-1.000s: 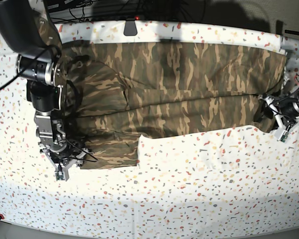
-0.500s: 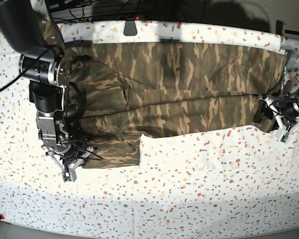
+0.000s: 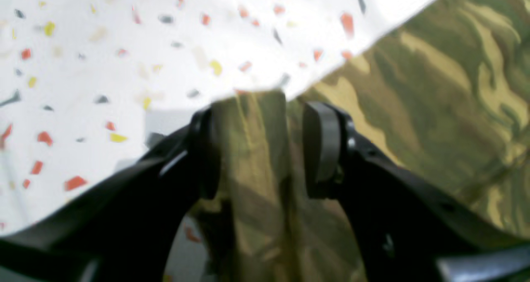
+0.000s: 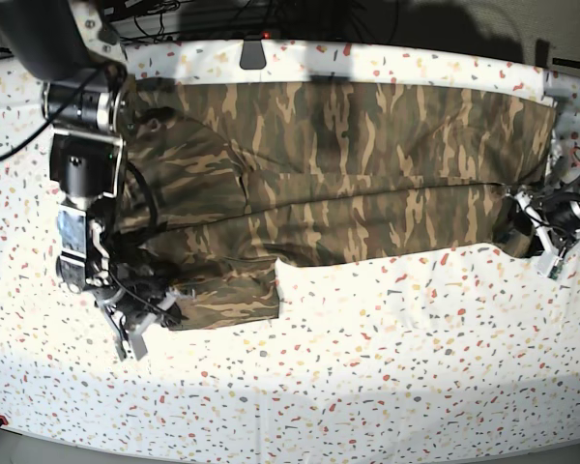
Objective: Fold the T-shirt properly
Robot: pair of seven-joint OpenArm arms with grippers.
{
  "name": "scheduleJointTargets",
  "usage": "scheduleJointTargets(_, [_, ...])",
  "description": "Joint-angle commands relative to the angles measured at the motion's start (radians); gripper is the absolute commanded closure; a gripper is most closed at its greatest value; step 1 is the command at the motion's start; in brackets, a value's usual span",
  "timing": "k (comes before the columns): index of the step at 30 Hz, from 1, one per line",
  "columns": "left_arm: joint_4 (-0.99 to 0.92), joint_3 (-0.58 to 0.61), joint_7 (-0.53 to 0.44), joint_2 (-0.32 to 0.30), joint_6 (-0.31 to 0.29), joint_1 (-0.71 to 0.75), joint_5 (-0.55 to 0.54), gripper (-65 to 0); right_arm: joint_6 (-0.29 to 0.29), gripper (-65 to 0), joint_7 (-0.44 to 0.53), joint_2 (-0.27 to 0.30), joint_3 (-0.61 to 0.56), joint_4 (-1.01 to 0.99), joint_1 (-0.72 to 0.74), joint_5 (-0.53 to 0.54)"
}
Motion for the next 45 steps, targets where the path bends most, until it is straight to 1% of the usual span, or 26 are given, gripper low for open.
scheduleJointTargets(1, [0.017, -0.035, -0.026, -0.017, 0.002, -0.019, -0.016, -29.6, 0.007, 0.0, -0.011, 0.020, -0.018, 0.071, 0.003, 0.053])
scheduleJointTargets(3, [0.017, -0.080, -0.026, -0.005, 0.002, -0.019, -0.021, -29.6, 0.007, 0.0, -0.059, 0.048, -0.066, 0.198, -0.071, 0.111])
scheduleJointTargets(5, [0.017, -0.106, -0.026, -0.004, 0.002, -0.019, -0.060, -29.6, 0.007, 0.0, -0.076, 0.079, -0.109, 0.323, -0.137, 0.142])
scheduleJointTargets(7, [0.017, -0.119, -0.025, -0.004, 0.002, -0.019, -0.091, -29.6, 0.007, 0.0, -0.076, 0.098, -0.126, 0.417, -0.178, 0.164])
scheduleJointTargets(9, [0.017, -0.118, -0.024, -0.002, 0.002, -0.019, -0.098, -29.6, 0.007, 0.0, -0.069, 0.096, -0.117, 0.455, -0.175, 0.174])
scheduleJointTargets(11, [0.017, -0.118, -0.014, 0.009, 0.002, -0.019, -0.098, -29.6, 0.007, 0.0, -0.023, 0.094, -0.116, 0.455, -0.154, 0.173])
scheduleJointTargets(12, [0.017, -0.118, -0.006, 0.016, 0.002, -0.019, -0.098, -29.6, 0.007, -4.4, 0.008, 0.093, -0.116, 0.455, -0.142, 0.174])
scheduleJointTargets(14, [0.017, -0.118, 0.005, 0.032, 0.001, -0.019, -0.098, -29.6, 0.007, -20.4, 0.081, 0.095, -0.116, 0.455, -0.120, 0.174])
scheduleJointTargets(15, [0.017, -0.117, 0.005, 0.040, 0.001, -0.017, -0.097, -29.6, 0.007, -25.7, 0.110, 0.095, -0.116, 0.455, -0.108, 0.177])
scheduleJointTargets(16, [0.017, -0.117, 0.005, 0.046, 0.002, -0.016, -0.098, -29.6, 0.007, -28.3, 0.105, 0.095, -0.116, 0.455, -0.093, 0.190])
scheduleJointTargets(19, [0.017, -0.117, 0.027, 0.066, 0.002, -0.016, -0.098, -29.6, 0.007, -28.4, 0.038, 0.094, -0.116, 0.455, -0.055, 0.254])
scheduleJointTargets(22, [0.017, -0.117, 0.050, 0.085, 0.001, -0.016, -0.097, -29.6, 0.007, -28.4, -0.016, 0.094, -0.116, 0.455, -0.008, 0.249])
scheduleJointTargets(23, [0.017, -0.117, 0.050, 0.089, 0.002, -0.016, -0.098, -29.6, 0.007, -28.4, -0.063, 0.093, -0.116, 0.455, 0.008, 0.238])
scheduleJointTargets(24, [0.017, -0.117, 0.049, 0.091, 0.002, -0.016, -0.098, -29.6, 0.007, -28.4, -0.109, 0.087, -0.117, 0.449, 0.024, 0.204])
scheduleJointTargets(25, [0.017, -0.117, 0.049, 0.093, 0.002, -0.016, -0.098, -29.6, 0.007, -28.4, -0.129, 0.078, -0.117, 0.433, 0.042, 0.147])
scheduleJointTargets(27, [0.017, -0.117, 0.049, 0.093, 0.002, -0.019, -0.098, -29.6, -0.053, -28.4, -0.131, 0.056, -0.117, 0.356, 0.082, 0.029])
scheduleJointTargets(28, [0.017, -0.117, 0.049, 0.093, 0.002, -0.019, -0.098, -29.6, -0.080, -28.4, -0.128, 0.045, -0.117, 0.297, 0.106, -0.008])
scheduleJointTargets(32, [0.017, -0.117, 0.057, 0.093, 0.002, -0.017, -0.098, -29.6, -0.137, -28.3, -0.117, 0.010, -0.117, 0.017, 0.209, -0.127])
scheduleJointTargets(34, [0.017, -0.117, 0.057, 0.093, 0.002, -0.017, -0.098, -29.6, -0.187, -28.3, -0.081, -0.004, -0.117, -0.122, 0.259, -0.181])
scheduleJointTargets(36, [0.017, -0.117, 0.057, 0.093, 0.002, -0.017, -0.098, -29.6, -0.238, -28.3, -0.029, -0.011, -0.117, -0.237, 0.297, -0.205])
scheduleJointTargets(38, [0.017, -0.117, 0.058, 0.093, 0.001, -0.017, -0.097, -29.6, -0.264, -28.2, 0.025, -0.014, -0.117, -0.312, 0.316, -0.233])
scheduleJointTargets(41, [0.017, -0.117, 0.057, 0.093, 0.002, -0.017, -0.098, -29.6, -0.269, -28.2, 0.085, -0.022, -0.117, -0.347, 0.303, -0.246])
scheduleJointTargets(42, [0.017, -0.117, 0.057, 0.093, 0.002, -0.017, -0.098, -29.6, -0.270, -28.2, 0.090, -0.028, -0.117, -0.347, 0.294, -0.246])
scheduleJointTargets(45, [0.017, -0.117, 0.057, 0.093, 0.002, -0.017, -0.098, -29.6, -0.297, -28.2, 0.103, -0.045, -0.117, -0.347, 0.264, -0.247])
